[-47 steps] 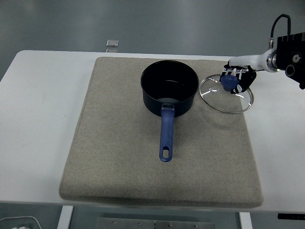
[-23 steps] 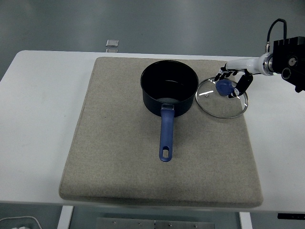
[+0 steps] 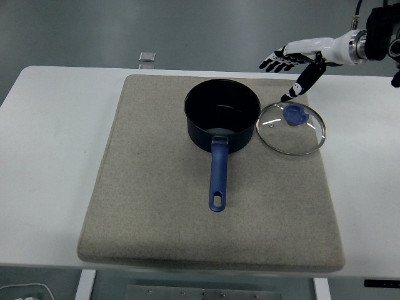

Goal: Lift the pot lid and place it to the right of the pot.

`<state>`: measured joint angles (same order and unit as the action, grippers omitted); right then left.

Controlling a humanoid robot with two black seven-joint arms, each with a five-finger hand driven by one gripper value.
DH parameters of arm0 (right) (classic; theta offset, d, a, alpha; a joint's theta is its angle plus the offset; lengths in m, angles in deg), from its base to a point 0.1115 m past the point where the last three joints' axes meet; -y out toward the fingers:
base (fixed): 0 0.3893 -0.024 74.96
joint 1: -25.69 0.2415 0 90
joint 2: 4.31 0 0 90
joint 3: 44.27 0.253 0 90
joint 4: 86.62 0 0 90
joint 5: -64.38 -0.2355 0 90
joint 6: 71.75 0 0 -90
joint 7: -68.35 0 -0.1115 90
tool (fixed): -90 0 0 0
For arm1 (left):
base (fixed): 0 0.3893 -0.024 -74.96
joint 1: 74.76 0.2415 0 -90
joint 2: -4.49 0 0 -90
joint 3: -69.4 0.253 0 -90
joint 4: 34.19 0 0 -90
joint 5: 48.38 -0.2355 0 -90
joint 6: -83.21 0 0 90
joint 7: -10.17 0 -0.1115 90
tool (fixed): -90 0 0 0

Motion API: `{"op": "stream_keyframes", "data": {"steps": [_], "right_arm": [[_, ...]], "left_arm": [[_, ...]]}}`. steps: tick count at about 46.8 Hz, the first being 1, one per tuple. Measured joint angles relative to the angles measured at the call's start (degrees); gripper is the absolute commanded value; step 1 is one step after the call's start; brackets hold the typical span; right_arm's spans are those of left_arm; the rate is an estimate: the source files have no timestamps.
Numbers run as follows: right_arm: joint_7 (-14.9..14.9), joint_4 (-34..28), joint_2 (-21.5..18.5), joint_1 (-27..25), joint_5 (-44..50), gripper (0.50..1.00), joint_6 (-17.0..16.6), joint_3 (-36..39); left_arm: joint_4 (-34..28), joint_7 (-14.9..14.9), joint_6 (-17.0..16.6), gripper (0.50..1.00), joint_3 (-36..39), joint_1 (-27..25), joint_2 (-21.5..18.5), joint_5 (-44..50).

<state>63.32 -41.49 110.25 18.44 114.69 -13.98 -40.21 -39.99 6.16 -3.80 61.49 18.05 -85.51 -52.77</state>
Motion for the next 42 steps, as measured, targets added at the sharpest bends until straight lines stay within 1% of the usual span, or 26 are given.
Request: {"op": "stream_keyframes", "data": {"steps": [8,14,21,29,38,42], "right_arm": [[0.0,-0.5,-0.5,-0.2,-11.8,0.903,0.3,0.3],[0.1,-1.0,-0.8,-1.0,-22.5,0.903,0.7,0.4],[0.1,-4.0,-1.3,-2.6,-33.8,0.903,0.9,0.4],[0.1,-8.5,-2.7,-4.5,-42.3,0.903,0.7,0.4],[0.5,-11.9,-3.5,-7.0,-51.5,0.903,0.8,0.4],[0.6,-13.7,-5.2,-7.8,-55.0,0.903,0.9,0.4]], "left_arm": [[0.0,0.0,0.0,1.0,0.0,0.0,0.0,0.0],[0.0,0.0,0.0,1.0,0.0,0.0,0.0,0.0],[0.0,0.0,0.0,1.0,0.0,0.0,0.0,0.0],[0.0,0.0,0.0,1.0,0.0,0.0,0.0,0.0],[0.0,0.0,0.0,1.0,0.0,0.0,0.0,0.0],[0.0,0.0,0.0,1.0,0.0,0.0,0.0,0.0]]}}
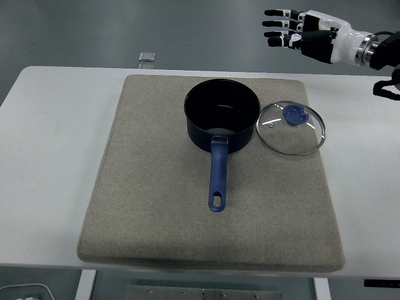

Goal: Lift the pot lid and place it to the right of the pot.

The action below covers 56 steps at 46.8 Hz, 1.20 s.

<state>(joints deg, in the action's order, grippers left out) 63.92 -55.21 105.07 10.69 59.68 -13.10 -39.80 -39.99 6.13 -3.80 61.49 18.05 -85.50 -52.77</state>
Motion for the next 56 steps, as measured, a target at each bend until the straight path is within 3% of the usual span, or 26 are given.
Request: {"op": "stream_keyframes", "data": {"steps": [7,28,56], "right_arm": [[0.4,-3.6,-2.4,-2.0,-5.8,0.901,0.6,1.5],[2.5,-5.6,-5.6,-8.3,-9.7,0.901,10.0,14.0],[1.9,-6.7,-6.4,-9.3,-10.0,0.907,11.0,15.6]], "left_arm": [[0.0,0.0,0.0,1.0,0.0,0.0,0.0,0.0],[0.0,0.0,0.0,1.0,0.0,0.0,0.0,0.0],[0.0,0.0,0.0,1.0,0.0,0.0,0.0,0.0]]}}
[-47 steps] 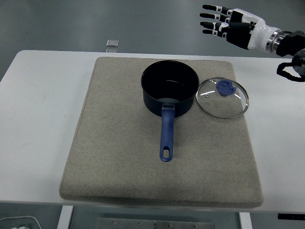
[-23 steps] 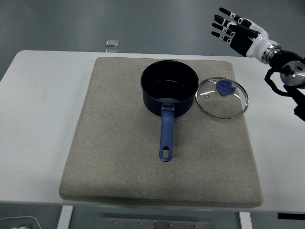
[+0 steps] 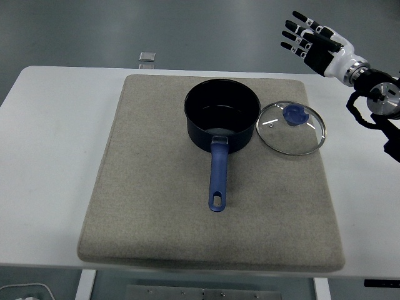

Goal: Lift the pot lid and place it to the right of the pot.

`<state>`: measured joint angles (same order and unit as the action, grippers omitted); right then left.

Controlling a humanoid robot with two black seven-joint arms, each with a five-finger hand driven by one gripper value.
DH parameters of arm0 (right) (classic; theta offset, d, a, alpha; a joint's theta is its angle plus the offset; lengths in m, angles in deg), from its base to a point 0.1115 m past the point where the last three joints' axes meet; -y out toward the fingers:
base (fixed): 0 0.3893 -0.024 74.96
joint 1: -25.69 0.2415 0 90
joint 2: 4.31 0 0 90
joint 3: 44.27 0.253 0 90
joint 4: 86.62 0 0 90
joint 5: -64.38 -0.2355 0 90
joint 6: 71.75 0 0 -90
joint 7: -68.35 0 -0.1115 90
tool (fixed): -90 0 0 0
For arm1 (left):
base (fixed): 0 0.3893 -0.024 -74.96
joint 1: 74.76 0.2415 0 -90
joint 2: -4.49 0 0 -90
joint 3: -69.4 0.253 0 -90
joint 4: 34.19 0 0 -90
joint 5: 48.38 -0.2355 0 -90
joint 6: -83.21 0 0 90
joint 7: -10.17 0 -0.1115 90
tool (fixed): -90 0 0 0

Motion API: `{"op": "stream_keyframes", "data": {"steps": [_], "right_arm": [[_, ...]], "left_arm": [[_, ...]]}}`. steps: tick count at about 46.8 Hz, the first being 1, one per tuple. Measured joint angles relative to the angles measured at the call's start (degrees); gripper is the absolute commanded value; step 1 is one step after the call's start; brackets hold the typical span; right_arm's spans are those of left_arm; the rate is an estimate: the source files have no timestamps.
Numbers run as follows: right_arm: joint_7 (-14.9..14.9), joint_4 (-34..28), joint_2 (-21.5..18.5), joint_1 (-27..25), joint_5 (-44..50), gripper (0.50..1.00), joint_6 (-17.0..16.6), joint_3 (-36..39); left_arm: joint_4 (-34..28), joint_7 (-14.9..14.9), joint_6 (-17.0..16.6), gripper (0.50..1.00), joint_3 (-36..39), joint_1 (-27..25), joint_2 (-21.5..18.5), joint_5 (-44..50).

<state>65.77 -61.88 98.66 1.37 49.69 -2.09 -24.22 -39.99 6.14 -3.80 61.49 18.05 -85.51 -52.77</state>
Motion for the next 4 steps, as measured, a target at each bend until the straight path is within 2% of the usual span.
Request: {"op": "stream_keyframes", "data": {"steps": [4], "right_arm": [[0.0,0.0,0.0,0.1,0.0,0.907,-0.1,0.0]], "left_arm": [[0.0,0.0,0.0,1.0,0.0,0.0,0.0,0.0]]}}
